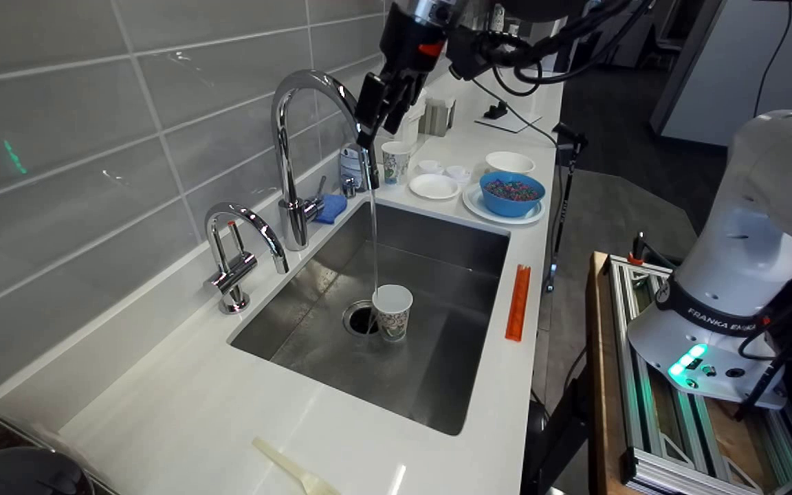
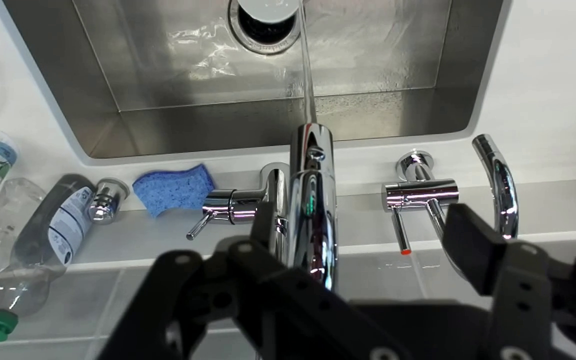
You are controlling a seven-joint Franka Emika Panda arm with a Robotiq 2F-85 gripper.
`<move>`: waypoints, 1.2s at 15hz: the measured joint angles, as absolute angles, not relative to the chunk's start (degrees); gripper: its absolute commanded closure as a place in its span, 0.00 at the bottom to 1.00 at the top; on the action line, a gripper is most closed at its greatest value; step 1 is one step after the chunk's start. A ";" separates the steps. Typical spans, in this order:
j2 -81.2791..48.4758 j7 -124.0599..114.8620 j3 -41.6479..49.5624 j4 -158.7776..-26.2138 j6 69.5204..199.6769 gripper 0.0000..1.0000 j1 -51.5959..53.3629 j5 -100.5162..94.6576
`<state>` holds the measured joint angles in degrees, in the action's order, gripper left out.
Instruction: Turn the tap faucet to the left
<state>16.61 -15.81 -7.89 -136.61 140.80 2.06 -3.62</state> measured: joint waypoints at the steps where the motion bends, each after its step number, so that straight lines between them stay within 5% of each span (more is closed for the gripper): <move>1: 16.55 -15.96 -7.90 -136.61 140.80 0.56 2.05 -3.63; 4: 16.38 -16.50 -7.92 -136.61 140.80 0.79 2.05 -3.65; 6: 16.26 -16.78 -7.95 -136.61 140.80 0.42 2.05 -3.69; 8: 16.23 -17.26 -7.96 -136.61 140.83 0.36 1.97 -3.96; 13: 16.13 -19.33 -7.97 -136.60 142.65 0.01 0.50 -6.20; 16: 15.31 -19.72 -8.05 -136.35 144.14 0.00 -0.17 -7.91; 17: 14.90 -19.85 -8.18 -136.27 144.59 0.21 -0.23 -8.50; 18: 14.47 -19.96 -8.34 -136.17 144.81 0.25 -0.23 -8.94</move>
